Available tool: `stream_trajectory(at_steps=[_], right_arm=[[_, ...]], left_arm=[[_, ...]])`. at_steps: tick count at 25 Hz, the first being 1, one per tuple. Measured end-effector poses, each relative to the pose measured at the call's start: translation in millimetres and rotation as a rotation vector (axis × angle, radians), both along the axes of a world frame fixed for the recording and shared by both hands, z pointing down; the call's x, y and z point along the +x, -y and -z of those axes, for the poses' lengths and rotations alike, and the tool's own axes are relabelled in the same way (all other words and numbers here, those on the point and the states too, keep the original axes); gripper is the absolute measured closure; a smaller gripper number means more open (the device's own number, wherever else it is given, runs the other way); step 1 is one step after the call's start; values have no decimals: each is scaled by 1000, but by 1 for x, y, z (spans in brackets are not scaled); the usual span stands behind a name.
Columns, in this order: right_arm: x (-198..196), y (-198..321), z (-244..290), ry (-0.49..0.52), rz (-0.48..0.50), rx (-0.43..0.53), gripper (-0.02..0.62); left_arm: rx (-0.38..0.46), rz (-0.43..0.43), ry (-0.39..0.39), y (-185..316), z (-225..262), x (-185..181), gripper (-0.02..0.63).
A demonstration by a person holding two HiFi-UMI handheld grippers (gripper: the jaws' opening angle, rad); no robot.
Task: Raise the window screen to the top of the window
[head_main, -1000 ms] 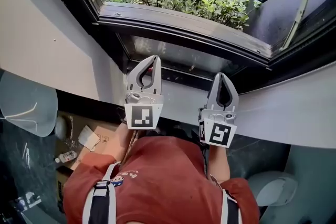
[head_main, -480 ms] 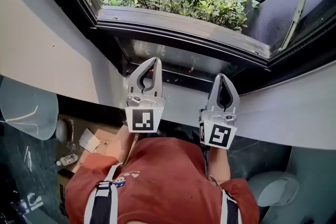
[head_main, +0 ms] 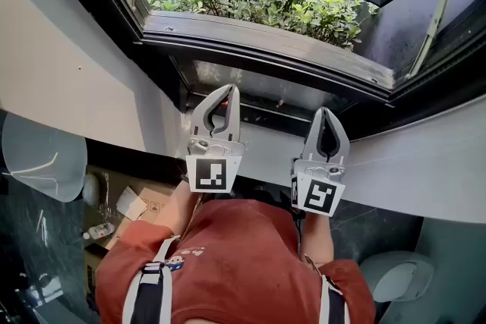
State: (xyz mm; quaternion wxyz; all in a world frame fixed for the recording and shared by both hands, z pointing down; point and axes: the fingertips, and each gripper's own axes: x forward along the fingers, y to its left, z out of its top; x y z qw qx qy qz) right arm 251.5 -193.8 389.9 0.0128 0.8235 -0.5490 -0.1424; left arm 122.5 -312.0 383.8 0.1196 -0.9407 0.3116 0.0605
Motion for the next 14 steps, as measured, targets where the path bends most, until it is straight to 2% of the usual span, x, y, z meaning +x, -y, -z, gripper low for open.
stream_trajectory(at_steps=[3,6,8,12,14], right_arm=[[0,1,1,-2,-1,3,586],[-1,2,2,-6,3,1,586],[0,2,2,-8,4,0,586],[0,0,2,-11,2,1,586],[1,-2,3,-12,1,4,586]], left_arm=[[-20,-1,-22,0,0,0,600],[-17,-3,-11,0,0,1,600],[-47,0,-45,-1,1,2,600],[17,-15,57,-4,-4,5,600],[15,-16,52,-6,-4,6,600]])
